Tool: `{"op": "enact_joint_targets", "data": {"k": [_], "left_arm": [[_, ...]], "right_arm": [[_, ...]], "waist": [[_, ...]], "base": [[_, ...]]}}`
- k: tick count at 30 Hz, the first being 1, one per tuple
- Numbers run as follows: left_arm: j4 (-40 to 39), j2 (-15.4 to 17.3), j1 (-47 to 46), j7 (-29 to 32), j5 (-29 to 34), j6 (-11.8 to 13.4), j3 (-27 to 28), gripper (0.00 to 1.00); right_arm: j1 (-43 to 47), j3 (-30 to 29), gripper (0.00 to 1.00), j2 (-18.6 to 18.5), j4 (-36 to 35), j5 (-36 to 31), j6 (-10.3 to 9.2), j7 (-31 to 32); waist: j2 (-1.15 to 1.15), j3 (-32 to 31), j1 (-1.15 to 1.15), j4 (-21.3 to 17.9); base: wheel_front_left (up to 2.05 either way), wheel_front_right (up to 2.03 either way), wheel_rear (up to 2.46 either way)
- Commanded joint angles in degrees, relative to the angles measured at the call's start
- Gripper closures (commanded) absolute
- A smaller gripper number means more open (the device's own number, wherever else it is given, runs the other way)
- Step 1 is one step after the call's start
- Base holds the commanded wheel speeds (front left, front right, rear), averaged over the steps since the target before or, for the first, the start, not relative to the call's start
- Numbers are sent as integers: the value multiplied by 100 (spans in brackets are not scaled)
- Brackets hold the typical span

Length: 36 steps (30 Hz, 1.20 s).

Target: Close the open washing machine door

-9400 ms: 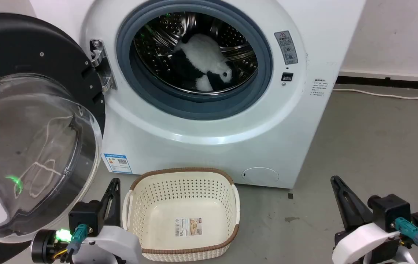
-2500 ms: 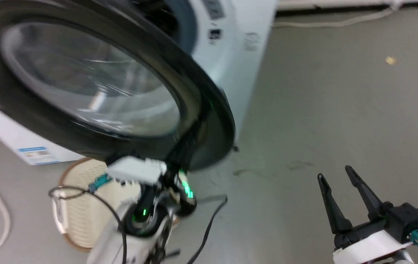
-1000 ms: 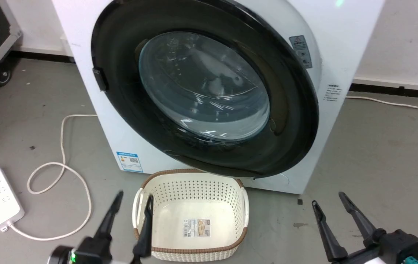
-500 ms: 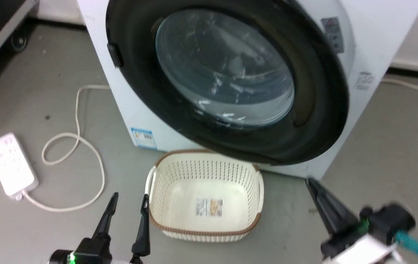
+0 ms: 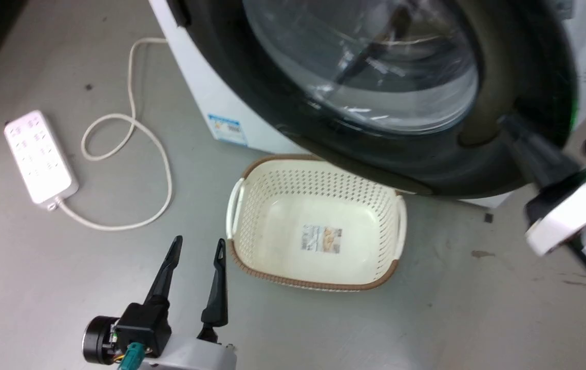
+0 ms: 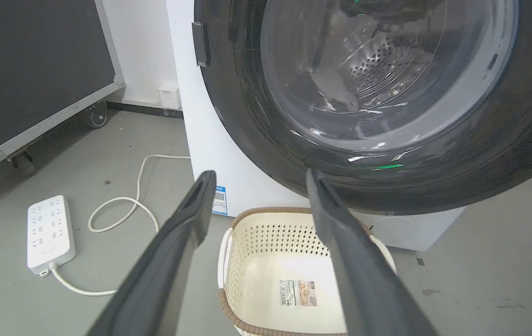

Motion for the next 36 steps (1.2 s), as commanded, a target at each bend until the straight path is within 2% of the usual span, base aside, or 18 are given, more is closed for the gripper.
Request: {"op": "enact_joint_targets", "data": {"k": [1, 10, 13, 21, 22, 23, 29, 33, 36], "left_arm": [[-14, 1, -79, -26, -34, 33, -35, 0], [9, -2, -304, -26, -148, 218, -154, 0], [-22, -2, -372, -26, -145, 324, -227, 0], [33, -2, -390, -26, -90, 334, -194, 0], [46, -2, -380, -26, -79, 312, -167, 0], [64, -2, -364, -26, -70, 289, -137, 0], [178, -2, -179, -26, -86, 152, 62, 0], [272, -3, -22, -26, -135, 42, 169, 0], [325, -3, 84, -26, -168, -22, 202, 0]], "right_arm": [[-139, -16, 100, -56, 89, 96, 5, 25], [-1093, -399, 100, -330, 1256, 582, 5, 116], [-1542, -581, 100, -224, 1886, 552, 5, 52], [-1571, -362, 100, -5, 2285, 575, 5, -290], [-1518, -277, 68, 15, 2281, 574, 5, -357], [-1448, -205, 0, 45, 2263, 586, 5, -440], [-676, -83, 0, 254, 2030, 543, 5, -795], [155, -457, 0, 513, 1620, 256, 5, -869], [883, -1060, 0, 798, 1012, -273, 5, -877]], "waist": [[-1, 134, -2, 131], [-1, 393, -2, 266], [-1, 450, -2, 231], [-1, 185, -2, 32], [-1, 115, -2, -3], [-1, 24, -2, -43], [-1, -634, -2, -336], [-1, -1042, -2, -575], [-1, -1255, -2, -729]], "base": [[0, 0, 0], [0, 0, 0], [0, 0, 0], [0, 0, 0], [0, 0, 0], [0, 0, 0], [0, 0, 0], [0, 0, 0], [0, 0, 0]]}}
